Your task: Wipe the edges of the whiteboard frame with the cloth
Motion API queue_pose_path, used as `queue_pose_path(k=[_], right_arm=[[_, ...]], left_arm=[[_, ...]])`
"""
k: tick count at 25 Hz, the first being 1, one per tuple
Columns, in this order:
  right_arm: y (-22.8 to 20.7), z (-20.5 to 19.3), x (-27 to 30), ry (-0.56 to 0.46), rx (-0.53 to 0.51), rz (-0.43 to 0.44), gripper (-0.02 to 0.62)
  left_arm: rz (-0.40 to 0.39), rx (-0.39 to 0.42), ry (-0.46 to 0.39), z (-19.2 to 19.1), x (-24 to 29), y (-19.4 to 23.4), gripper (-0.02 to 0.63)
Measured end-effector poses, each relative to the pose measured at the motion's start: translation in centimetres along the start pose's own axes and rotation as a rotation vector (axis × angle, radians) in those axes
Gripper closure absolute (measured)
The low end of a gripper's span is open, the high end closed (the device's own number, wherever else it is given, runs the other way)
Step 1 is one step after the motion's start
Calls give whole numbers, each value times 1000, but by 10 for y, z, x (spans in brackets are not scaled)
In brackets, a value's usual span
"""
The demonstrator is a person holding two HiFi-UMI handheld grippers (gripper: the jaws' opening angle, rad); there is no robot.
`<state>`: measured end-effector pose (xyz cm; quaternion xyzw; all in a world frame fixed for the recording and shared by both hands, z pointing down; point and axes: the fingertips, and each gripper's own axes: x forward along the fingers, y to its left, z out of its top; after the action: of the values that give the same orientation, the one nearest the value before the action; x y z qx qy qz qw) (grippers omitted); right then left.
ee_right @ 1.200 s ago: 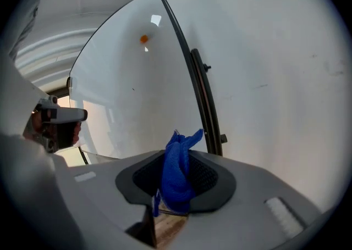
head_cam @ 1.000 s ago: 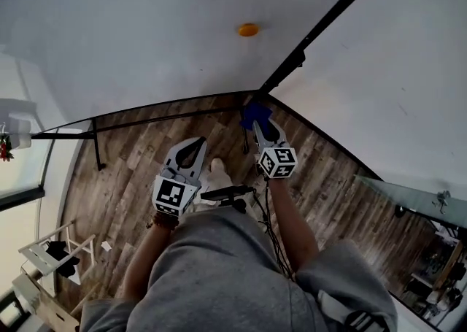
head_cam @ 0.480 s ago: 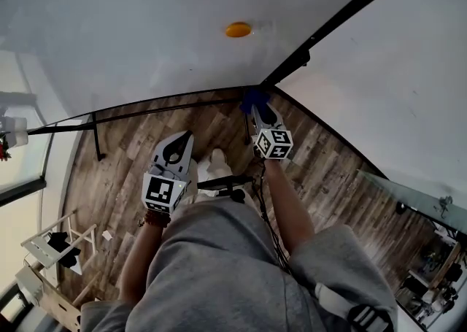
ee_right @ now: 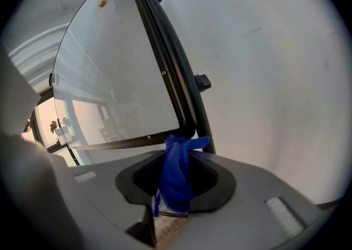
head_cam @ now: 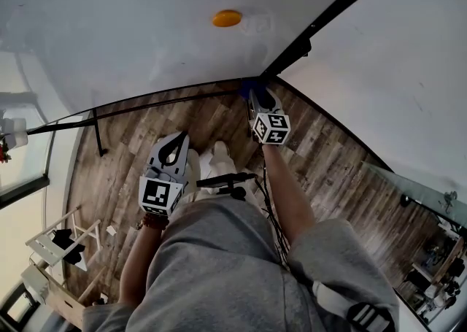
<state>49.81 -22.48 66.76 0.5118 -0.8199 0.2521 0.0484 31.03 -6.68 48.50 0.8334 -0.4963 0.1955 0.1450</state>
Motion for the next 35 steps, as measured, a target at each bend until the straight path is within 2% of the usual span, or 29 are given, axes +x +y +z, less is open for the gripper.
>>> queue_pose_path(k=[6, 13, 23, 35], right_arm=[[-3, 5, 9, -13, -16, -39, 472], [1, 10, 11, -3, -112, -58, 472], [10, 16, 12, -14, -89, -37, 474], [22, 12, 18, -14, -60, -14, 477]], left_arm=[[2, -6, 2, -6, -2, -3, 597], [20, -27, -39, -1, -8, -4, 597], [75, -65, -49, -9, -21, 11, 597], [97, -79, -28, -21, -27, 21, 598]])
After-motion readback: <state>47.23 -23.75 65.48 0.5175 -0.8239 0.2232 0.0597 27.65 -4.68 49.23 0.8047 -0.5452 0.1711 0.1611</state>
